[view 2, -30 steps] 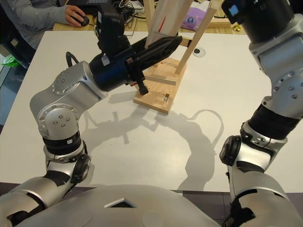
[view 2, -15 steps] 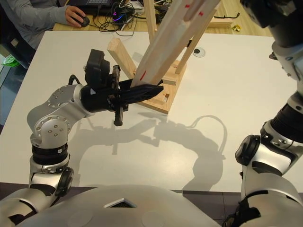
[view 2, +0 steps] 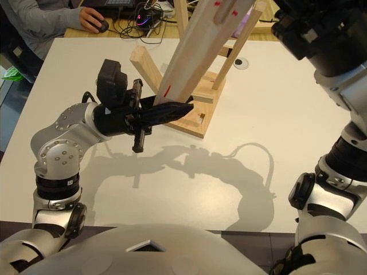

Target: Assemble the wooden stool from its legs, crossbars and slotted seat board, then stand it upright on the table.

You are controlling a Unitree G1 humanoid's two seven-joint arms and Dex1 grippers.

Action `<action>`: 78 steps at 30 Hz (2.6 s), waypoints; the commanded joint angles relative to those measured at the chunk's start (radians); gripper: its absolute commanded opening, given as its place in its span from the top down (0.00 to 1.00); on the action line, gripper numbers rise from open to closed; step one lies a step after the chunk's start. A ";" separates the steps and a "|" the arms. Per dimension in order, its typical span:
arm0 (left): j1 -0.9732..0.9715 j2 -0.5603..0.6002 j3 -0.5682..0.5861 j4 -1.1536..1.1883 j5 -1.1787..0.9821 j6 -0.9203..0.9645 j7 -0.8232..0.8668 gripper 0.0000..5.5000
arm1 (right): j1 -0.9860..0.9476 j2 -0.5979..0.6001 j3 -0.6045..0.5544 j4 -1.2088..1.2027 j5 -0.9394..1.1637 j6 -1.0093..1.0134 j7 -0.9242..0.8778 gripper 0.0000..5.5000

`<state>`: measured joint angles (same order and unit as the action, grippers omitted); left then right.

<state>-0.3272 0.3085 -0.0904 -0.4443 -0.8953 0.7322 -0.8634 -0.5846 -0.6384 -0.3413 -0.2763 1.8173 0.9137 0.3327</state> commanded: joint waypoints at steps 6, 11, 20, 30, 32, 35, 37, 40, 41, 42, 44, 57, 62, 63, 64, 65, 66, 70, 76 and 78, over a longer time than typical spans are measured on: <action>0.004 0.001 -0.009 0.013 0.032 -0.034 0.029 0.90 | 0.019 -0.001 0.023 -0.034 -0.006 -0.029 -0.002 0.79; -0.011 -0.020 0.007 -0.004 0.005 -0.050 0.044 0.75 | 0.032 0.015 0.023 -0.053 -0.023 -0.071 -0.004 0.81; 0.030 0.091 0.182 -0.139 0.058 -0.117 0.171 0.67 | 0.105 -0.004 -0.084 -0.055 -0.292 -0.230 -0.027 0.81; 0.239 0.015 -0.011 -0.065 0.446 -0.260 0.448 0.67 | 0.331 0.083 -0.008 -0.101 -0.851 -0.433 -0.067 0.81; 0.272 -0.007 -0.035 -0.038 0.501 -0.296 0.479 0.67 | 0.334 0.106 0.032 -0.090 -0.952 -0.478 -0.067 0.81; 0.358 0.011 -0.097 -0.064 0.524 -0.304 0.445 0.67 | 0.359 0.150 0.088 -0.076 -1.076 -0.529 -0.077 0.81; 0.426 0.042 -0.137 -0.057 0.550 -0.321 0.409 0.67 | 0.378 0.190 0.097 -0.054 -1.117 -0.546 -0.094 0.81; 0.496 0.072 -0.181 -0.051 0.570 -0.362 0.353 0.67 | 0.389 0.245 0.077 -0.013 -1.122 -0.543 -0.119 0.81; 0.502 0.071 -0.192 -0.035 0.584 -0.379 0.345 0.67 | 0.390 0.260 0.069 -0.003 -1.102 -0.529 -0.122 0.81; 0.502 0.065 -0.199 -0.017 0.600 -0.392 0.348 0.67 | 0.391 0.270 0.061 0.007 -1.089 -0.518 -0.120 0.81; 0.494 0.051 -0.209 0.028 0.640 -0.419 0.365 0.67 | 0.391 0.293 0.038 0.026 -1.048 -0.489 -0.127 0.81; 0.425 -0.072 -0.199 0.127 0.714 -0.458 0.467 0.67 | 0.478 0.436 -0.051 -0.001 -0.821 -0.339 -0.287 0.81; 0.353 -0.123 -0.187 0.231 0.815 -0.506 0.573 0.67 | 0.487 0.489 -0.016 0.035 -0.867 -0.366 -0.281 0.81; 0.343 -0.139 -0.188 0.247 0.828 -0.513 0.592 0.67 | 0.491 0.496 -0.005 0.035 -0.879 -0.369 -0.277 0.81; 0.335 -0.153 -0.190 0.263 0.841 -0.519 0.609 0.67 | 0.493 0.502 0.004 0.036 -0.890 -0.374 -0.274 0.81; 0.329 -0.164 -0.197 0.280 0.853 -0.523 0.620 0.67 | 0.494 0.508 0.013 0.041 -0.903 -0.380 -0.269 0.81; 0.326 -0.173 -0.202 0.293 0.860 -0.527 0.624 0.67 | 0.493 0.511 0.019 0.046 -0.913 -0.384 -0.265 0.81; 0.250 -0.216 -0.287 0.482 0.894 -0.517 0.566 0.67 | 0.496 0.497 0.031 0.056 -0.965 -0.407 -0.246 0.81; 0.180 -0.253 -0.315 0.677 0.952 -0.522 0.567 0.67 | 0.492 0.453 0.043 0.072 -1.024 -0.416 -0.202 0.81; 0.191 -0.260 -0.320 0.652 0.939 -0.523 0.548 0.67 | 0.496 0.430 0.048 0.080 -1.052 -0.422 -0.185 0.81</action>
<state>-0.1570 0.0457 -0.4040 0.2007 0.0384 0.1815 -0.2987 -0.0913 -0.1751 -0.2976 -0.2198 0.8161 0.4880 0.1446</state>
